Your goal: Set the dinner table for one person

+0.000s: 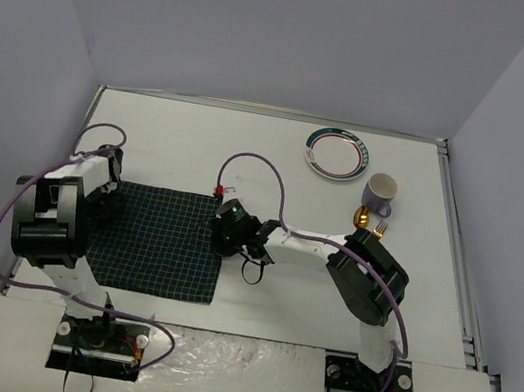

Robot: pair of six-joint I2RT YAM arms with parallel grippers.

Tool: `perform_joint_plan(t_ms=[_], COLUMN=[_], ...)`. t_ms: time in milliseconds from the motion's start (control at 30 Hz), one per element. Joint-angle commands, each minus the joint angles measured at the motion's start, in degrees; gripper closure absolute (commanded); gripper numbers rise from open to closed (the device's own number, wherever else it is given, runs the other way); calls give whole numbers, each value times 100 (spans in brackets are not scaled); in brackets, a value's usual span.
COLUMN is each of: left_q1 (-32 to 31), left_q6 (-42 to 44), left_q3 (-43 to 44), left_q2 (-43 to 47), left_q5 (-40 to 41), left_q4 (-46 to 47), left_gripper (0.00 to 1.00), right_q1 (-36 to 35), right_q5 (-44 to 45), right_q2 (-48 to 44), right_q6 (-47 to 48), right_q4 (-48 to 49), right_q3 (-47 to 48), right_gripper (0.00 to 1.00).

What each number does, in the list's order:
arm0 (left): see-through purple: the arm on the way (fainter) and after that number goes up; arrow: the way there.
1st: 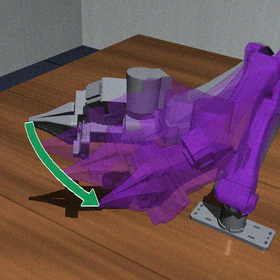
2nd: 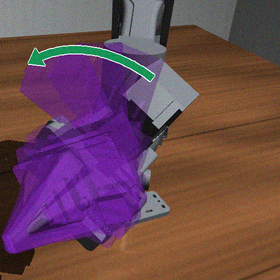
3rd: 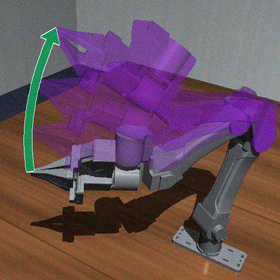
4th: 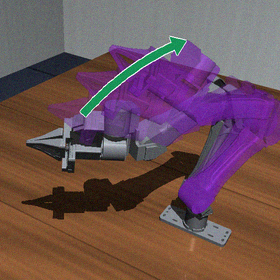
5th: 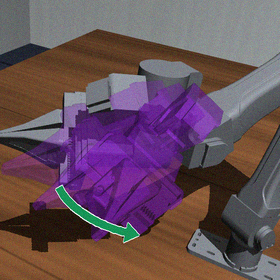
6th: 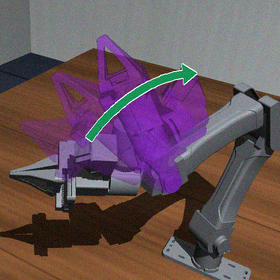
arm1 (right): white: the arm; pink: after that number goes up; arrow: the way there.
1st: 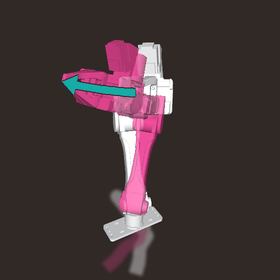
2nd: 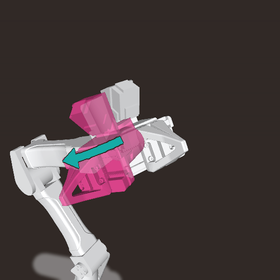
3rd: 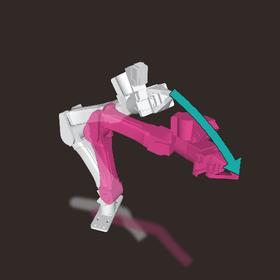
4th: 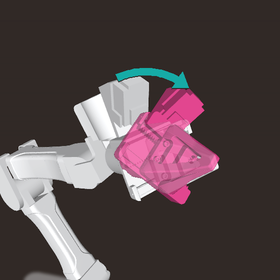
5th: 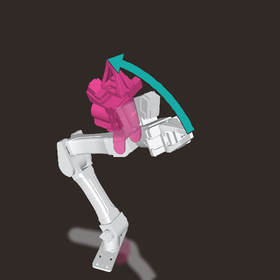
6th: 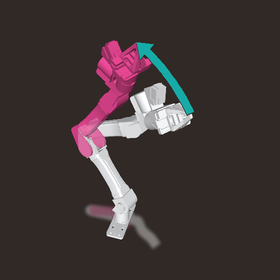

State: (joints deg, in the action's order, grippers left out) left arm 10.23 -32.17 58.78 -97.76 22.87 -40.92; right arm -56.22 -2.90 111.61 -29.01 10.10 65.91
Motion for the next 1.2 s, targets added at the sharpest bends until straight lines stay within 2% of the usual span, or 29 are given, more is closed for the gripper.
perform_joint_plan(t_ms=[0,133,233,433,500,667,900,1167], left_q1=[208,211,233,278,278,278,478,781], left_q6=[-17,-37,-44,172,283,466,339,15], left_q3=[93,99,114,318,309,100,376,308], left_q2=[139,428,682,1192,1387,1551,690,211], left_q5=[7,-46,-172,-368,-654,-1290,-1685,-1838], left_q4=[-30,-68,-106,-127,65,771,964,1039], left_gripper=[53,48,44,26,23,25,34,40], right_q1=[-56,-54,-40,58,128,362,771,1144], right_q5=[139,302,501,571,557,95,-448,-967], right_q2=[-18,-236,-423,-666,-691,-511,34,703], right_q6=[1,208,403,609,713,973,1263,1626], right_q4=[-356,-462,-626,-803,-817,-808,-763,-499], right_q3=[-29,102,281,591,718,1120,1598,1911], right_gripper=[80,76,69,58,57,58,62,67])
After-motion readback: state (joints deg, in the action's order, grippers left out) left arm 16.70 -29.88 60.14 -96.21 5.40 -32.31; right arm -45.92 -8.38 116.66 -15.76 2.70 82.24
